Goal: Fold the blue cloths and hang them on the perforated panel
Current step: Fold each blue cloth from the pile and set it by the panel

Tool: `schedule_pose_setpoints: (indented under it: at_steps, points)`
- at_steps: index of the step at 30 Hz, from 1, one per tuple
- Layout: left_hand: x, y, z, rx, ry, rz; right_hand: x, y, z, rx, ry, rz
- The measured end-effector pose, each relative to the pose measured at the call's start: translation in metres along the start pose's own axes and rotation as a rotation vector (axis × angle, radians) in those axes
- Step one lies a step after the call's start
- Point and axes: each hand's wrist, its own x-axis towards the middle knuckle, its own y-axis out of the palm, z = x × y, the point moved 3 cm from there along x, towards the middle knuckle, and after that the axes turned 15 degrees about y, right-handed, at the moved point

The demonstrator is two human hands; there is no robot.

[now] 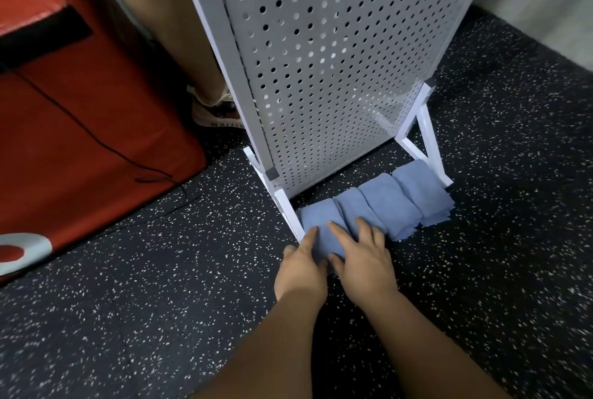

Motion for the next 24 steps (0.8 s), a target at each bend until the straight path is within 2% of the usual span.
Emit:
schedule_pose_setpoints:
  at_steps: [5,11,18,24]
  points:
    - [-0.02,-0.004,-0.007,-0.035,-0.005,-0.1,-0.016,-0.029,-0.016,0.036,0.015,0.011]
    - [-0.069,0.0,-0.03,-0.102,0.019,-0.069,-0.064,-0.087,-0.053,0.031,0.072,0.0]
    - [-0.129,0.005,-0.098,-0.104,0.27,0.113,-0.166,-0.148,-0.118,0.036,0.203,-0.022]
    - [-0.206,0.046,-0.137,0.001,0.445,0.345,-0.276,-0.172,-0.195,0.085,0.405,-0.036]
